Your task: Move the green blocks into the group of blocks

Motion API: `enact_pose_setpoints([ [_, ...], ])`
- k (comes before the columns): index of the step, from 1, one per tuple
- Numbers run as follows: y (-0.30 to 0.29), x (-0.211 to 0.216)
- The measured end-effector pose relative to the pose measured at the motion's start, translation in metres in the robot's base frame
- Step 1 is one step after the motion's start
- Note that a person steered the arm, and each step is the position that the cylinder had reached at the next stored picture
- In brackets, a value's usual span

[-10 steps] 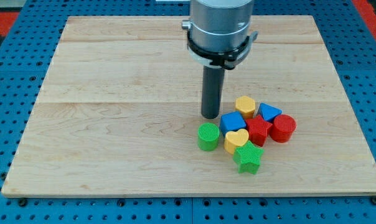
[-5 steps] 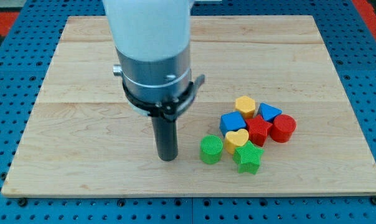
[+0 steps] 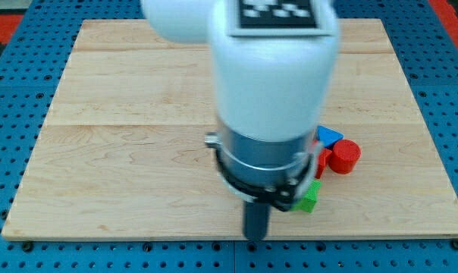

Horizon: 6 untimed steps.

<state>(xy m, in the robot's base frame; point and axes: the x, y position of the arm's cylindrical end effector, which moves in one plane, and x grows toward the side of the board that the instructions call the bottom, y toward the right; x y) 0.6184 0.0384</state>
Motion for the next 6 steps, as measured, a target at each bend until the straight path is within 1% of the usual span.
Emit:
enact_pose_setpoints([
  [1, 0.032, 0.000],
  [2, 0.051, -0.001],
  [5, 0.052, -0.013],
  [6, 0.052, -0.024],
])
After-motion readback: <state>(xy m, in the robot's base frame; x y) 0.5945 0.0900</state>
